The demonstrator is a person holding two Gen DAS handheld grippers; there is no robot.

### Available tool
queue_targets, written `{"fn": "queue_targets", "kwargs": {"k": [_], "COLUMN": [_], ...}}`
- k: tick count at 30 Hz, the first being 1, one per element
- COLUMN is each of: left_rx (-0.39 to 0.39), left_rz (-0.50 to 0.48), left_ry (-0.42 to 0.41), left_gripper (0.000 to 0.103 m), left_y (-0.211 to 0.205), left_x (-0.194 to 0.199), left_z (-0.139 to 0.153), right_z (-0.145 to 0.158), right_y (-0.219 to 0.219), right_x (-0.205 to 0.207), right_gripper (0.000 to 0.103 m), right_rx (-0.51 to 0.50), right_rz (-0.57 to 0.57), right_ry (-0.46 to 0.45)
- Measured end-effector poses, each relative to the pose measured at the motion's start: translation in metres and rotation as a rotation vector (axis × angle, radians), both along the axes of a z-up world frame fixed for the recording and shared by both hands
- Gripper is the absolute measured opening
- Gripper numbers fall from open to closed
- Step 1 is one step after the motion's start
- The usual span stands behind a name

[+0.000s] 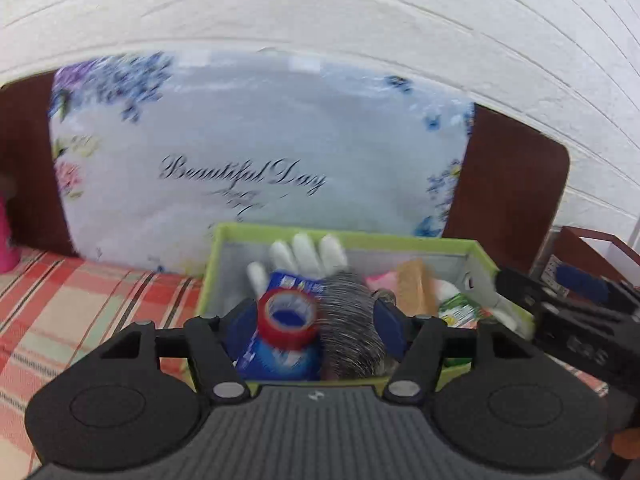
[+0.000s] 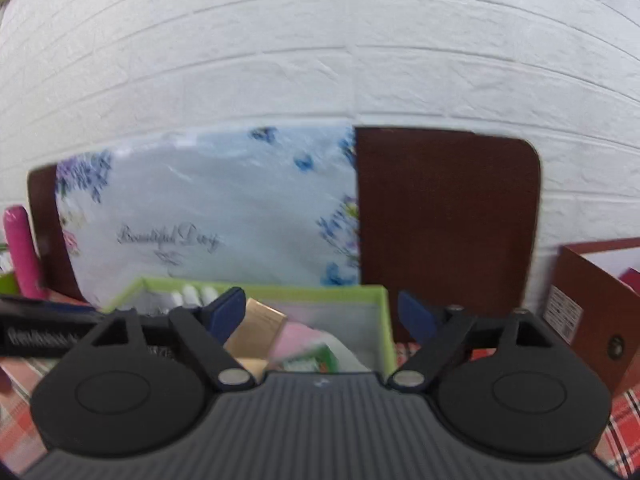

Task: Organize objects
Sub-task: 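Drop the scrubber into the green box with the left gripper while the right drops the beige box, then grasp the clear plastic case with the left gripper while the right grasps the blue square container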

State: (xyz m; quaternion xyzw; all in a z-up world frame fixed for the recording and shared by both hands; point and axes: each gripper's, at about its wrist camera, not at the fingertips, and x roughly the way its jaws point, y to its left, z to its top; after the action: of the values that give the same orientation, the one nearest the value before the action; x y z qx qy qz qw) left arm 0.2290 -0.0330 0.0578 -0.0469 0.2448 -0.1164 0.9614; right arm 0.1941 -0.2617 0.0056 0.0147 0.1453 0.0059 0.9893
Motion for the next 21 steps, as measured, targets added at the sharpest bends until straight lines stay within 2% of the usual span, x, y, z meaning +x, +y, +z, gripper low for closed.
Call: {"fn": "queue_targets", "kwargs": {"k": [1,3,5,7,10,15,21], "left_rx": [-0.008,-0.010,0.031,0.076,0.066,0.154,0.186], "left_rz": [0.006,0.018,0.019,0.032,0.016,0.057,0.073], "left_ry": [0.012,0.010,-0.042,-0.039,-0.008,0.008,0.054], "left_gripper": [0.067,0.067,0.070,0.071,0.072,0.073,0.074], "left_y": [0.006,0.013,0.011,0.006,0.005,-0.001,0.005], "left_x": [-0.003,-0.012,-0.026,-0.036,-0.049,-0.074,-0.101], "left_z": [-0.005,-0.012,-0.012,-0.009,-0.007,-0.006,-0.021], "right_z": [-0.010,-0.028,-0.042,-0.049,-0.052,-0.043,-0.046], "right_y": [-0.003,-0.007,-0.010,-0.012,-0.010,-0.001,0.006], "right_x": [-0.008,-0.027,-0.045,-0.058,-0.077,-0.101,-0.126], "right_gripper": [0.085,0.094,0.096,0.099,0.101,0.103,0.103], "right_rx": [-0.006,-0.007,0.016,0.057,0.099,0.096,0.096], "right_rz": [0.003,-0.028,-0.048,-0.049,-0.030,-0.001,0.030], "right_ry": [-0.006,-0.014,-0.016,0.004,0.025,0.039,0.090]}}
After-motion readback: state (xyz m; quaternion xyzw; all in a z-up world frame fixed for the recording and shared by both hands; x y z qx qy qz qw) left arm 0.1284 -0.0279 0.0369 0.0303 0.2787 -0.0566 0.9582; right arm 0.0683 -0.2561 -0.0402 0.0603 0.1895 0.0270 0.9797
